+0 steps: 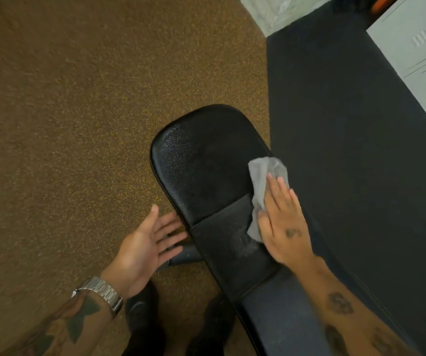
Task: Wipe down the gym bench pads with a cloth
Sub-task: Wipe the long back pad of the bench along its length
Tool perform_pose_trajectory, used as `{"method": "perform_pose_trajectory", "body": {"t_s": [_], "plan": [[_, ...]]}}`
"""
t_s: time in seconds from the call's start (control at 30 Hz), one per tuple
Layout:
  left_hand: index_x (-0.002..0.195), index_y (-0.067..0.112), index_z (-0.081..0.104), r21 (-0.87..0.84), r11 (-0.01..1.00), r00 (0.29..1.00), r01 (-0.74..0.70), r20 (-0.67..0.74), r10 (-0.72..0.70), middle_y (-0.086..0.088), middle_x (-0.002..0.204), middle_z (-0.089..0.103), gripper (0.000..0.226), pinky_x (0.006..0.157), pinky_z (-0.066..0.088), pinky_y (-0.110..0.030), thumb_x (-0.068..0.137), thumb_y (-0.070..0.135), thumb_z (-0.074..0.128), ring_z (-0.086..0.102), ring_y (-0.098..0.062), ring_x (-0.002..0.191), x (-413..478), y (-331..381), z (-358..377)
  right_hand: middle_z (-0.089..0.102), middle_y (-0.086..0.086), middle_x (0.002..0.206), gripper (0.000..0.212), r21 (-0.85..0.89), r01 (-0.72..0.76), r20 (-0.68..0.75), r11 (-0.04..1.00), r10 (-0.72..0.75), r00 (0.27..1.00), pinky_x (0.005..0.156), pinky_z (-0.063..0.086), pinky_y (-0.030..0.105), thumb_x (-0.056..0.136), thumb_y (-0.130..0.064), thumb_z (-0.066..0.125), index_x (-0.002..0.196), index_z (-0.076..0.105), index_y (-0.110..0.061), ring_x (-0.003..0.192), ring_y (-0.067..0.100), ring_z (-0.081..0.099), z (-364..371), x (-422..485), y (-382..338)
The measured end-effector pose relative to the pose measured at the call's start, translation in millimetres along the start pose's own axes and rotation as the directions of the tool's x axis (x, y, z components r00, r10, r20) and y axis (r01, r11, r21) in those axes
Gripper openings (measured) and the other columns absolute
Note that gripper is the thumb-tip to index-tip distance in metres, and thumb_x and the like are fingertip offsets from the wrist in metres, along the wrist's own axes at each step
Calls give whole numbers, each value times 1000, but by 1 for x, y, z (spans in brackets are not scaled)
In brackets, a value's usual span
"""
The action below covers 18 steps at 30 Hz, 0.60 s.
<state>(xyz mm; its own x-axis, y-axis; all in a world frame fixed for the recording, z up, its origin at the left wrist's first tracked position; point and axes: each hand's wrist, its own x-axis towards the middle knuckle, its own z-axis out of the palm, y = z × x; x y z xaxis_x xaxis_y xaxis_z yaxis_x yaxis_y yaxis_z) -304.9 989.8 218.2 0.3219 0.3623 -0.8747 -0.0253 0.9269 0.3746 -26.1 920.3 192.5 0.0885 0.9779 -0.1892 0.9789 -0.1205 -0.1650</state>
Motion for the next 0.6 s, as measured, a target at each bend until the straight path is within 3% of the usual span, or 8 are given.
{"method": "perform_pose_trajectory", "body": {"t_s": [0.17, 0.27, 0.37, 0.47, 0.6], "plan": [[137, 20, 50, -52, 999, 1000, 10, 16, -10, -2, 136, 57, 62, 102, 44, -43, 92, 60, 35, 61, -23, 117, -2, -11, 5, 16, 12, 165, 62, -25, -167, -47, 986, 165, 985, 123, 12, 48, 99, -38, 18, 154, 30, -10, 153, 33, 13, 1, 84, -36], [137, 19, 50, -82, 997, 1000, 9, 15, -8, -2, 135, 58, 63, 103, 43, -44, 93, 60, 34, 60, -24, 118, -2, -14, 6, 19, 10, 165, 60, -42, 92, -45, 995, -94, 995, 123, 13, 48, 100, -37, 26, 155, 31, -14, 152, 33, 14, 9, 98, -86], [137, 18, 49, -113, 994, 1000, 7, 31, -3, -5, 133, 61, 65, 104, 41, -45, 92, 61, 34, 60, -24, 119, -2, -19, 3, 19, 4, 166, 58, 28, 330, -33, 943, -329, 944, 124, 11, 45, 98, -33, 32, 156, 30, -22, 154, 25, 10, 17, 54, -117], [139, 17, 46, -103, 994, 1000, 27, 0, -27, -7, 135, 59, 64, 106, 39, -47, 93, 59, 32, 58, -25, 121, -4, -30, -2, 13, 1, 167, 61, 90, 313, 8, 945, -315, 949, 124, 13, 44, 97, -28, 37, 157, 26, -22, 154, 22, 4, 21, -18, -107], [134, 17, 52, -66, 996, 998, 66, 10, -65, -7, 132, 61, 60, 107, 38, -48, 94, 57, 31, 58, -24, 120, -8, -45, 0, 16, 0, 166, 62, 29, 243, 17, 970, -243, 970, 123, 17, 44, 96, -29, 35, 157, 24, -20, 154, 23, 13, 21, -87, -40]]}}
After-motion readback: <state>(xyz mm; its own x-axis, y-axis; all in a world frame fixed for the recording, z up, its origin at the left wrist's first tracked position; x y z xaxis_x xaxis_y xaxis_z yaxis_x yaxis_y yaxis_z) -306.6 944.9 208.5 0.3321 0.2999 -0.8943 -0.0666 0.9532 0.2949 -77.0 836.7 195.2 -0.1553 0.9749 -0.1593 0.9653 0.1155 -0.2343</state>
